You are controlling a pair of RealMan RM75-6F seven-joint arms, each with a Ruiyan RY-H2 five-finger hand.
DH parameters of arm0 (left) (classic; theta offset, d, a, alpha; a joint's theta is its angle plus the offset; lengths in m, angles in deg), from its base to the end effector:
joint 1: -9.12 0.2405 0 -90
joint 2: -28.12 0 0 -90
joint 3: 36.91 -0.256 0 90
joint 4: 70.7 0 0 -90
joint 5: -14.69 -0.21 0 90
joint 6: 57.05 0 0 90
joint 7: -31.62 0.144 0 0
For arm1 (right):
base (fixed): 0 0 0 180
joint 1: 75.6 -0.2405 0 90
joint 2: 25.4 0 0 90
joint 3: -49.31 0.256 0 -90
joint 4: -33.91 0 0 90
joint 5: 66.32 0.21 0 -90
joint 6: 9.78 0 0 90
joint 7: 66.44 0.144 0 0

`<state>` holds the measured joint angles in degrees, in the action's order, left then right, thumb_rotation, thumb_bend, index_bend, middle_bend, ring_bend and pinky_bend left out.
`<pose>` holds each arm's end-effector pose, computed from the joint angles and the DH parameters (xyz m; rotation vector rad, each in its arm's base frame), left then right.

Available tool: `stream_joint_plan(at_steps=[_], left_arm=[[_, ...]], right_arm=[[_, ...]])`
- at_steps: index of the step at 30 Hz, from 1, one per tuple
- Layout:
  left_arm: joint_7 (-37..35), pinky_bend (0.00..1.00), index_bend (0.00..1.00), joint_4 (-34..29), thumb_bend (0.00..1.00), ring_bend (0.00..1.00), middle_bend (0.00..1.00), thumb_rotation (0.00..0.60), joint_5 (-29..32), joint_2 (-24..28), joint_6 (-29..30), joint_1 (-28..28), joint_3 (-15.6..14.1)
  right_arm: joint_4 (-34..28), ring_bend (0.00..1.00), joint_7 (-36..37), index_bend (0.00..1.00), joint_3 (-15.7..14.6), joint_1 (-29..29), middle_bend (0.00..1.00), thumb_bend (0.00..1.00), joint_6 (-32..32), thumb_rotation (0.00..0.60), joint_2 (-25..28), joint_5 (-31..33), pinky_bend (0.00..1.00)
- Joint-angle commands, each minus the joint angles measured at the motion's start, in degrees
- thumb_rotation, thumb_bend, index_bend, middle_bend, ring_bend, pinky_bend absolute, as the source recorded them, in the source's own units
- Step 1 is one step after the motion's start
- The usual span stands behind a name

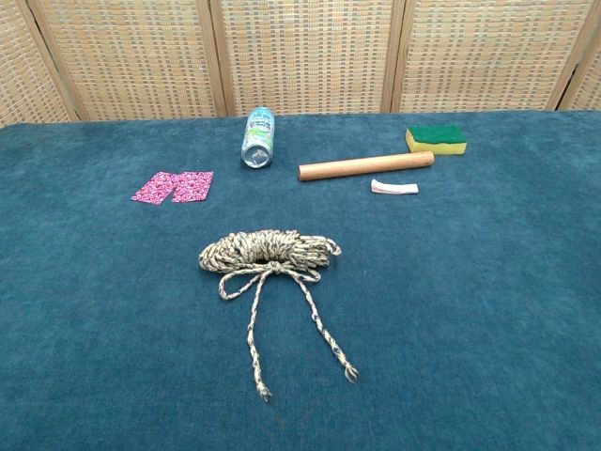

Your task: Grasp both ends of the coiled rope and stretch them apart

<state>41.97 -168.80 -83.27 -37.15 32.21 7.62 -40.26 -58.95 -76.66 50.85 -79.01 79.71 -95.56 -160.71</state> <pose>-0.2739 0.1375 0.1316 -1.5570 -0.8274 -0.9226 -0.2812 -0.1662 0.1258 1.4749 -0.7637 0.9557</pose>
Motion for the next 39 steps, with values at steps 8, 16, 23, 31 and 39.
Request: stream_joint_plan(at_steps=[8,16,23,31,39], left_arm=[[0.25,0.0,0.0,-0.09,0.0,0.0,0.0,0.6,0.04,-0.12,-0.16,-0.02,-0.02],[2.31,0.0,0.0,-1.04,0.0,0.0,0.0,0.6,0.31,-0.63,-0.86,-0.27,0.18],[4.14,0.0,0.0,-1.56,0.0,0.0,0.0,0.6,1.83,-1.26,-2.24,-0.76,0.74],[5.15,0.0,0.0,-1.62,0.0,0.0,0.0,0.6,3.55,-1.77,-3.94,-1.43,1.16],[6.24,0.0,0.0,-1.57,0.0,0.0,0.0,0.6,4.89,-2.32,-5.7,-2.23,1.35]], right_arm=[[-0.25,0.0,-0.32,0.11,-0.18,-0.64,0.0,0.0,-1.41,0.6,-0.2,0.09,0.0],[-4.63,0.0,-5.03,0.15,0.23,-7.93,0.0,0.0,-11.49,0.6,2.79,-3.13,0.0],[-9.34,0.0,-7.05,0.26,1.3,-18.95,0.0,0.0,-26.27,0.6,4.69,-6.45,0.0],[-7.81,0.0,-10.77,0.37,4.13,-29.68,0.0,0.01,-39.12,0.6,-1.99,-5.61,0.0],[-3.96,0.0,-19.63,0.4,6.31,-36.97,0.01,0.13,-48.65,0.6,-11.61,0.56,0.0]])
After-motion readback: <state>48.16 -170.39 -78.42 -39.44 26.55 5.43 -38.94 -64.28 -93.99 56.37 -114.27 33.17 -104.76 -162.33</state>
